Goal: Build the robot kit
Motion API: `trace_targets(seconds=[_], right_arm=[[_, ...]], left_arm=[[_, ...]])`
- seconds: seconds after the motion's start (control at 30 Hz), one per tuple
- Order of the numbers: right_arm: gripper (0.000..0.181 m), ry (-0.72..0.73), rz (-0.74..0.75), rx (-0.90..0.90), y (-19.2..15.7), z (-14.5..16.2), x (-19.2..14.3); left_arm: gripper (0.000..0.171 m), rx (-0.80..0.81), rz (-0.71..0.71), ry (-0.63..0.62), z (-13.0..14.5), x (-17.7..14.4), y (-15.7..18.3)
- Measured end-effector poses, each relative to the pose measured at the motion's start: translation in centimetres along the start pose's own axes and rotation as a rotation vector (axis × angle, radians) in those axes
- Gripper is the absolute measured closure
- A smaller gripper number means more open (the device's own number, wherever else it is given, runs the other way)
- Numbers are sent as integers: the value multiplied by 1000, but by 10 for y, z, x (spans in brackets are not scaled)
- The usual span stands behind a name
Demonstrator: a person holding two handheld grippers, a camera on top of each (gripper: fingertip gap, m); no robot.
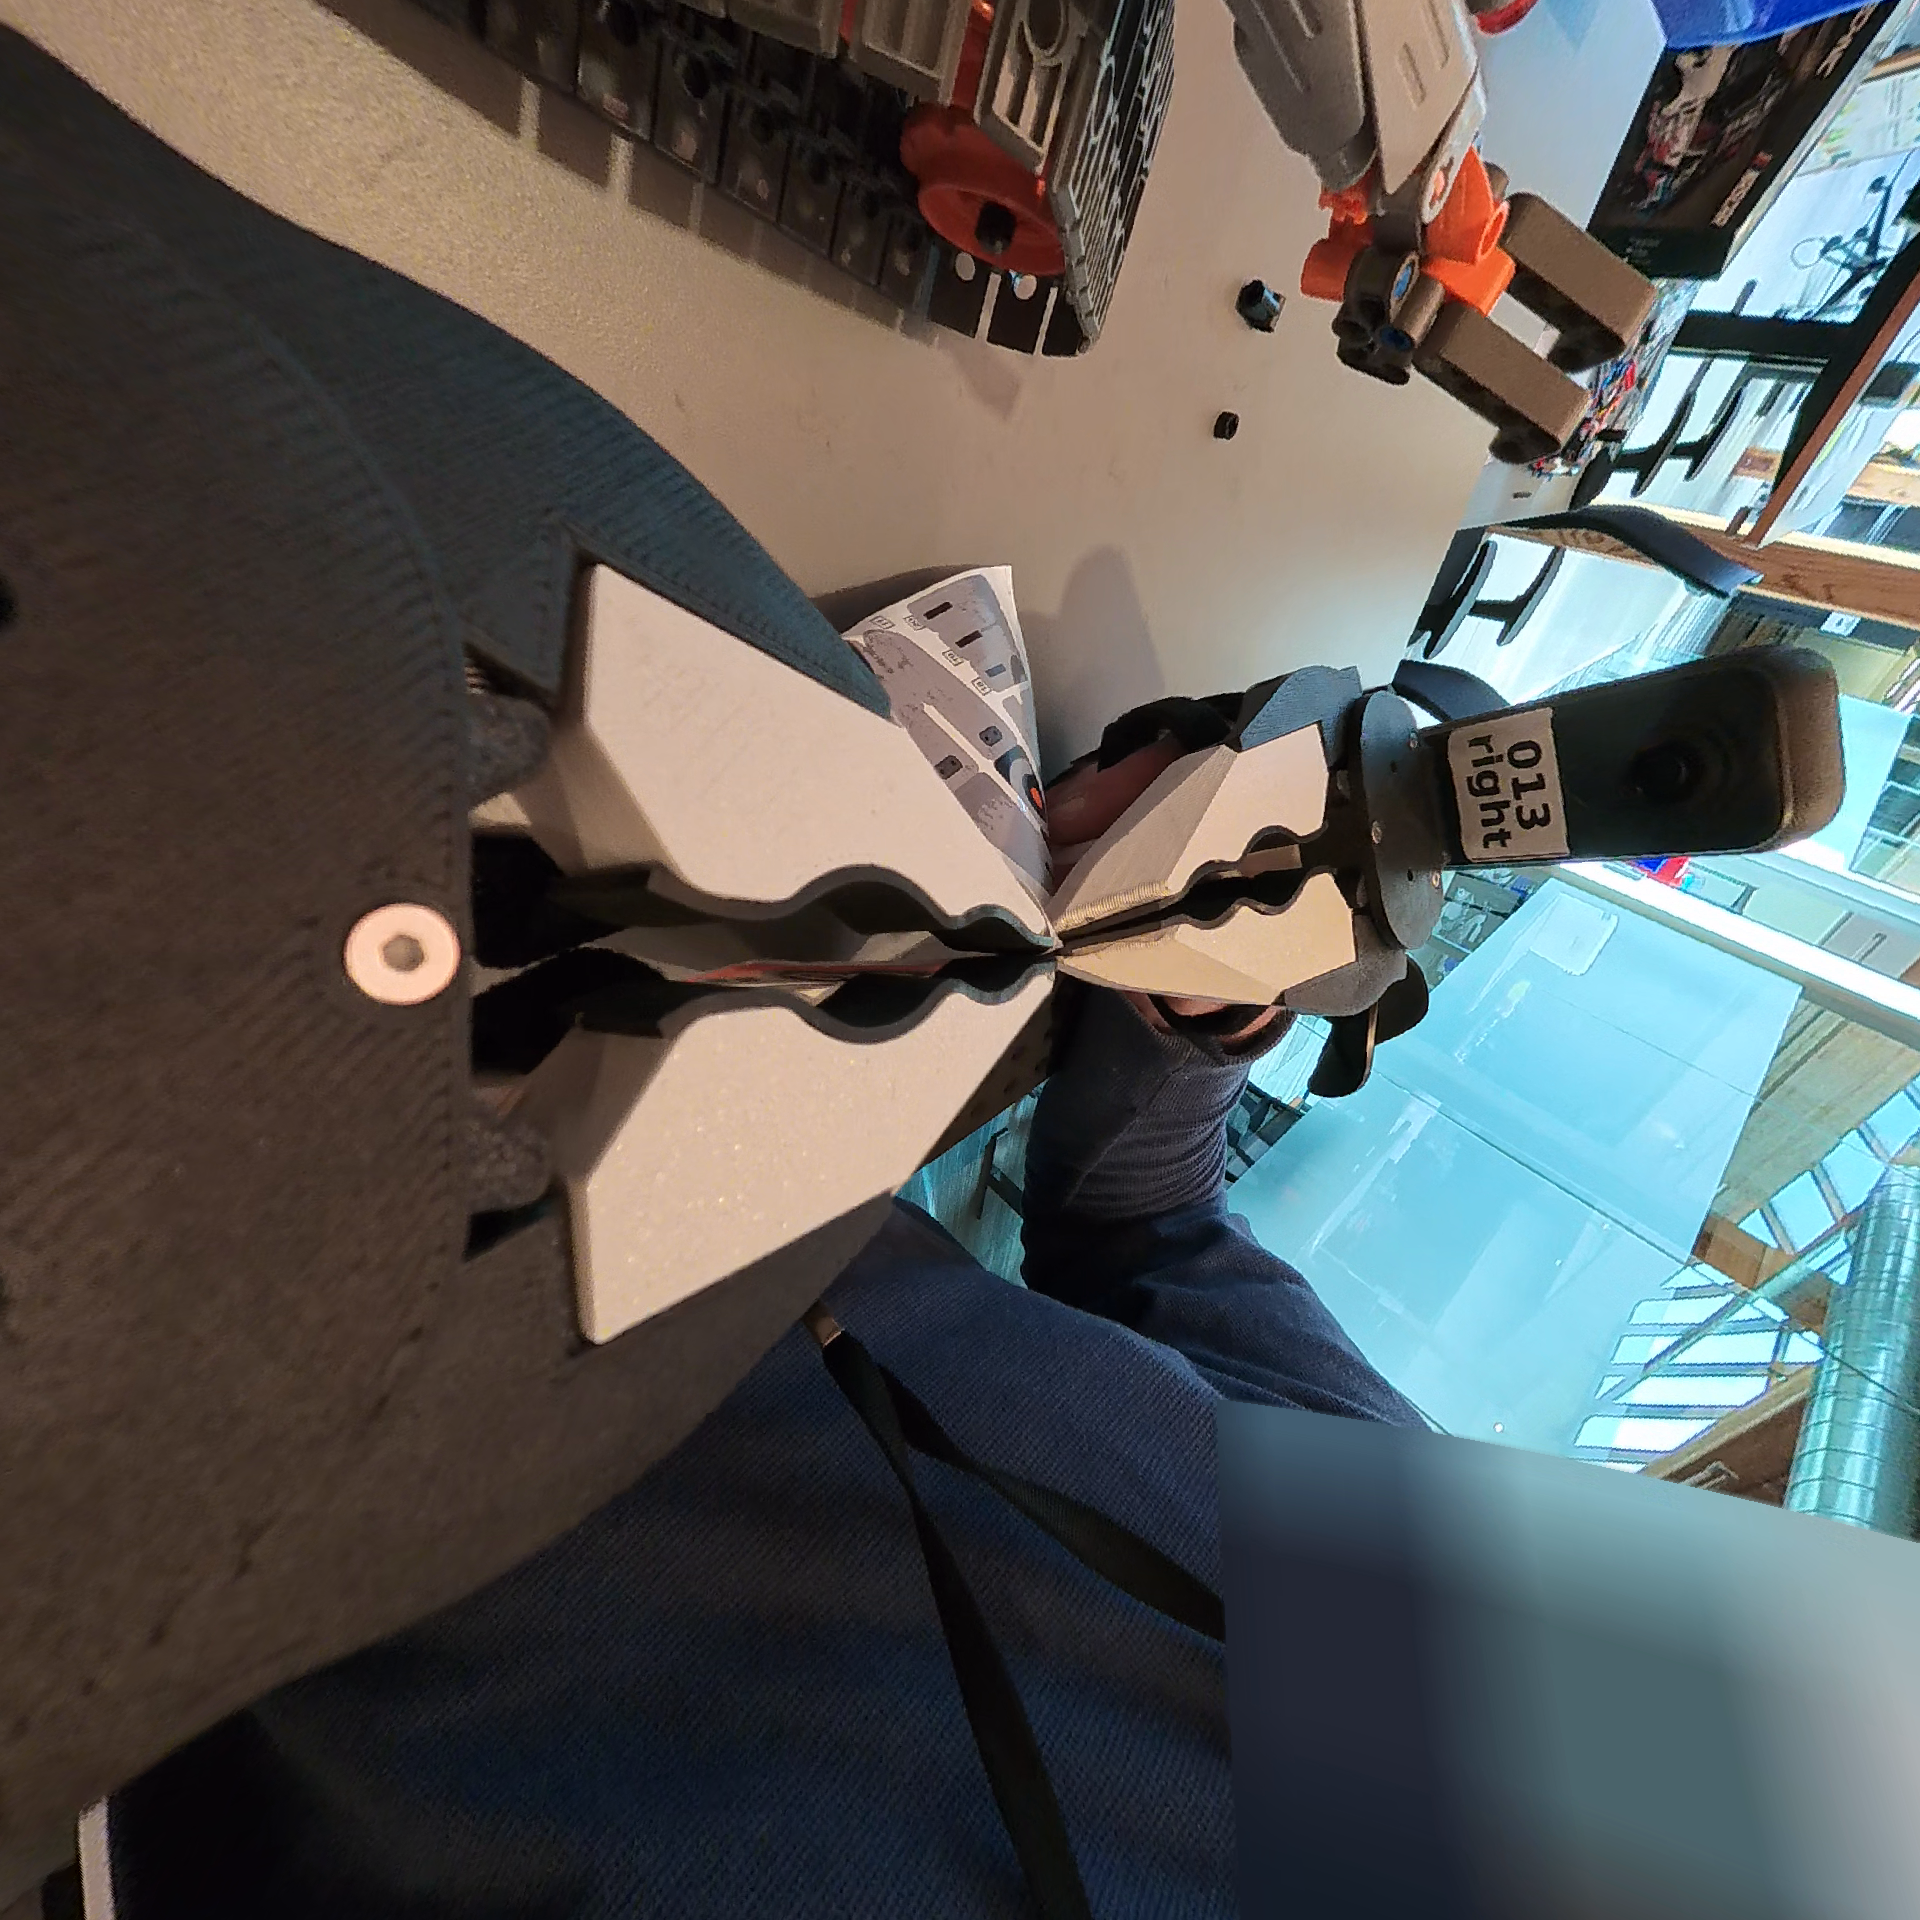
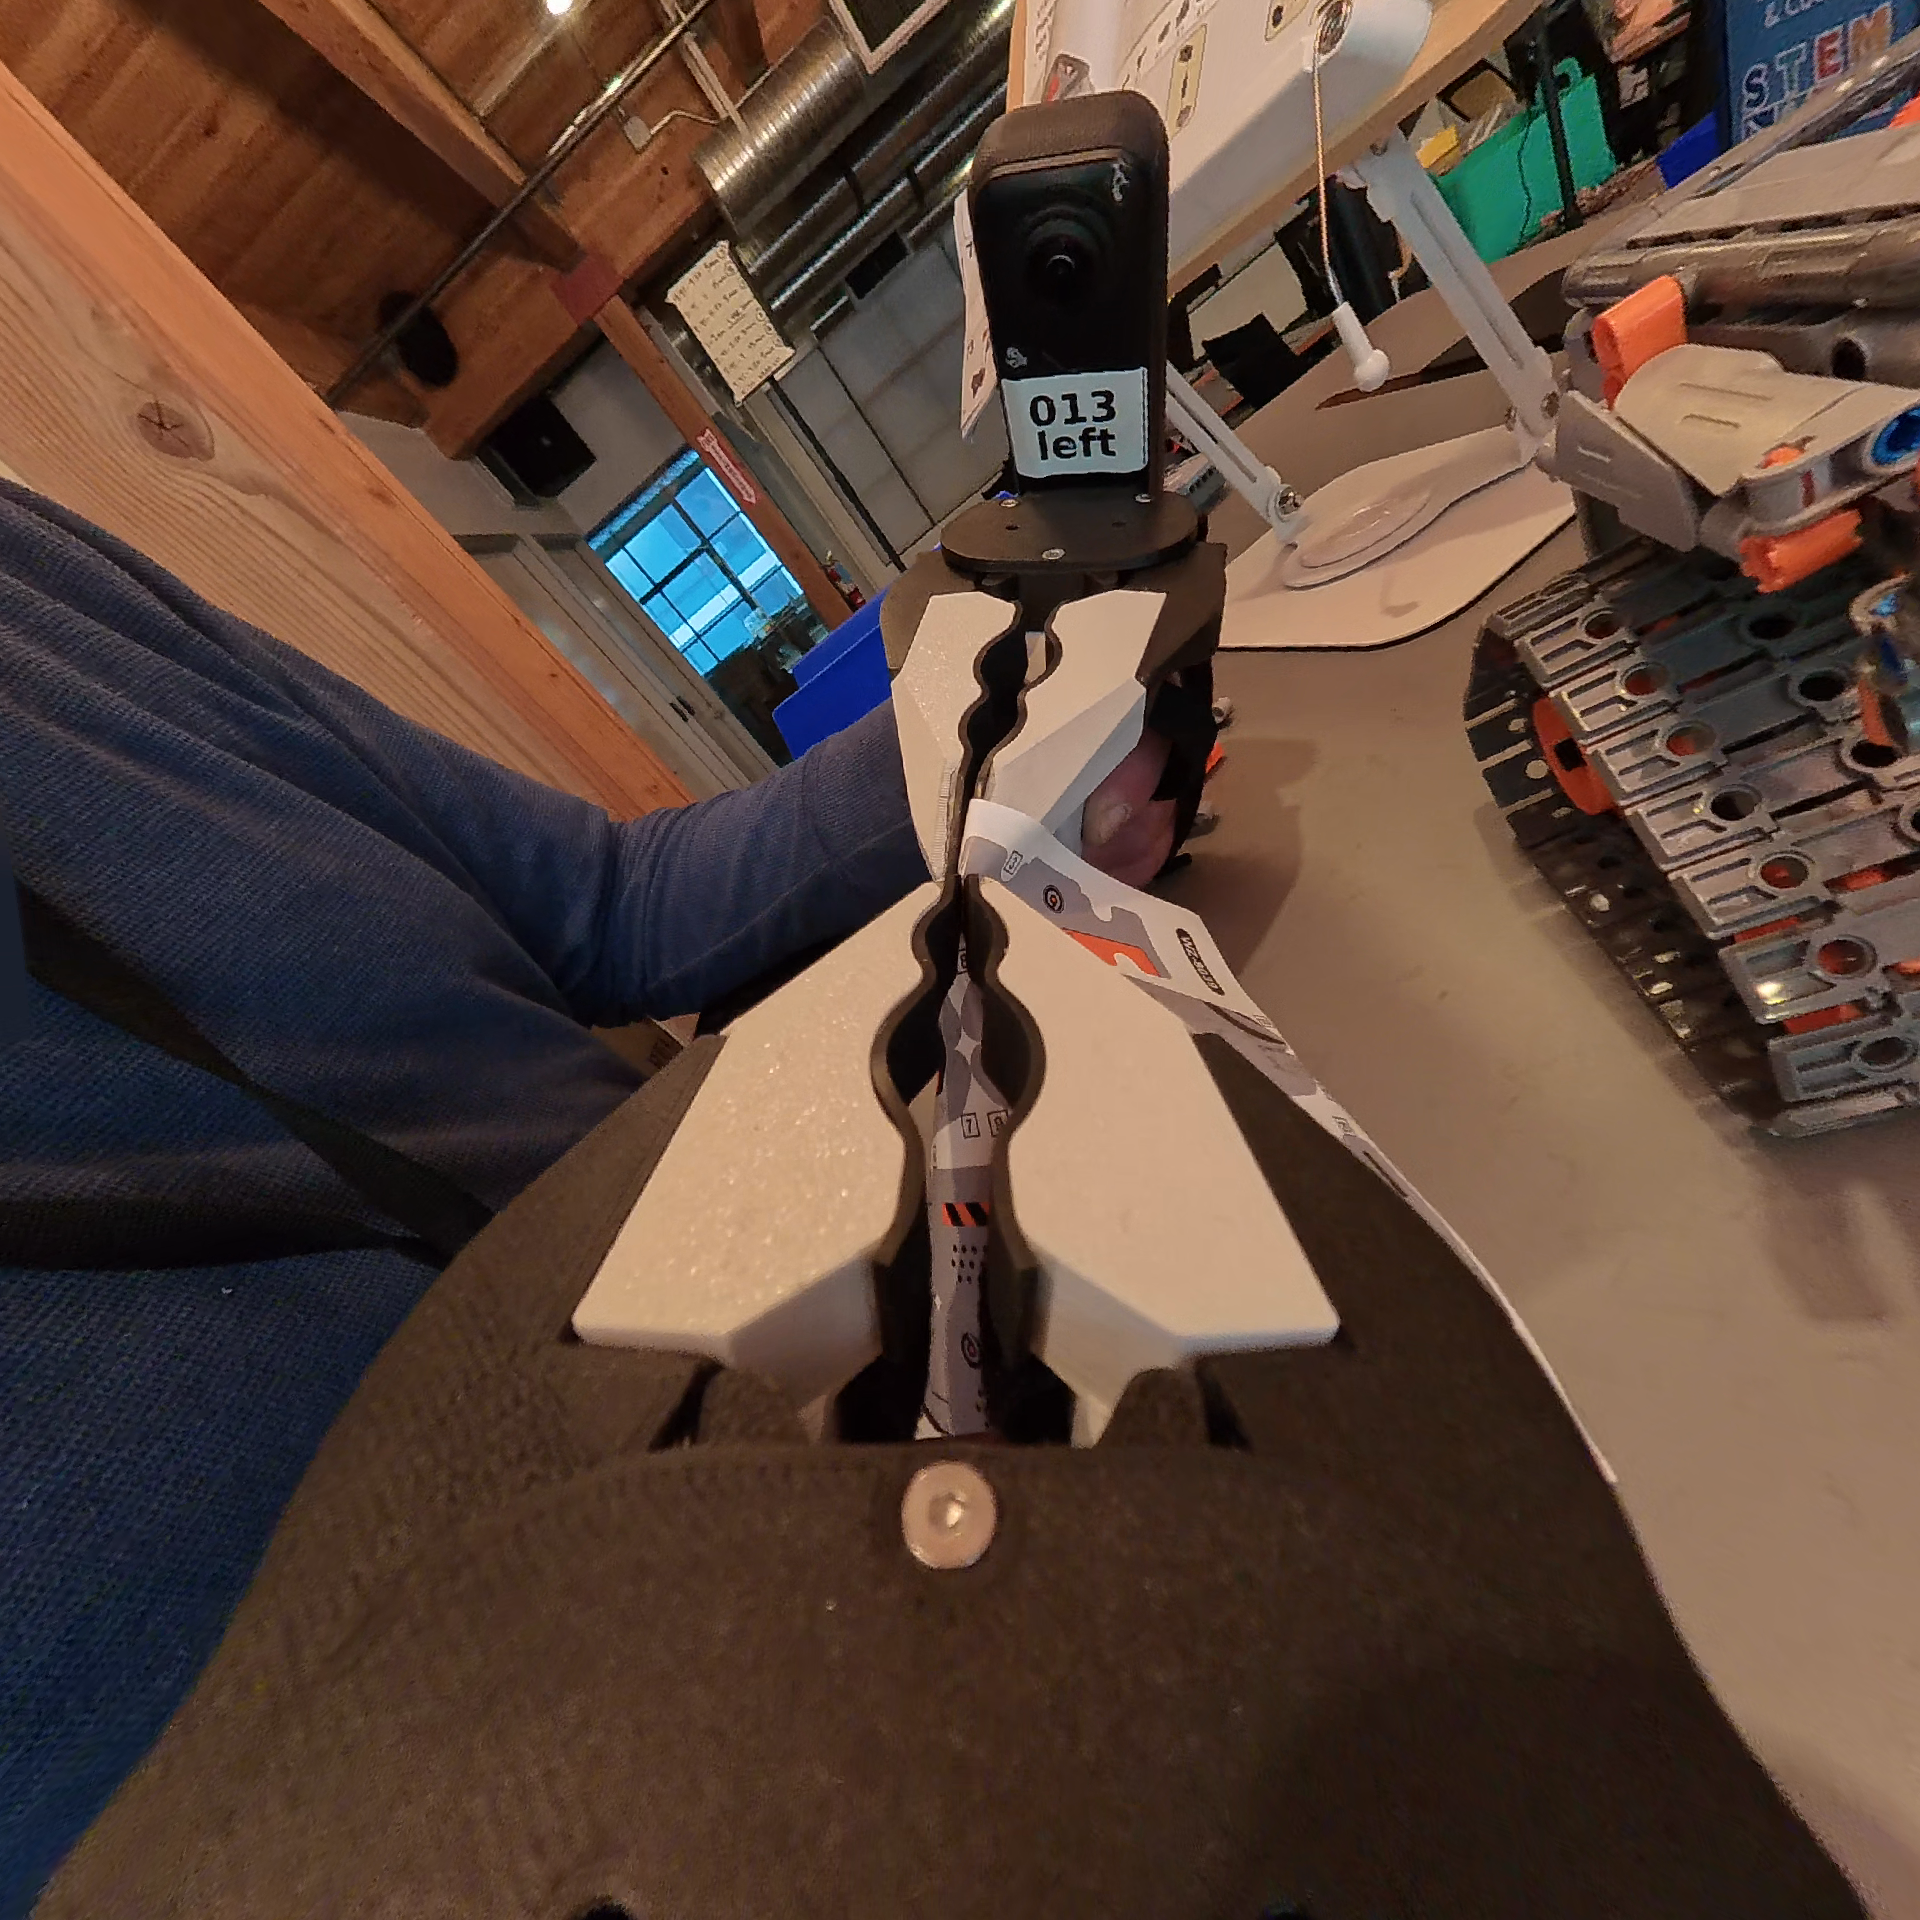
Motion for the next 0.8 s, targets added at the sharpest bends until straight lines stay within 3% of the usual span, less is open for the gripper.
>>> trace_targets(seconds=[0.4, 0.5, 0.8], right_arm=[[181, 25, -1, -18, -2, -3, -5], [169, -15, 33, -72, -4, -1, 0], [181, 10, -28, -30, -4, -3, -1]], left_arm=[[171, 13, 1, -7, 1, 1, 1], [171, 14, -1, -9, 1, 2, 1], [171, 40, 20, -1, -1, 3, 4]])
Point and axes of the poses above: each gripper's, where its closed fingertips meet, x out along the fingers, z out of its underside, y = z × x across the jaws, the point moved 7 cm from there along -x, back along the fingers, and after that the axes turned 5 degrees about -x, right-handed, at the moved point
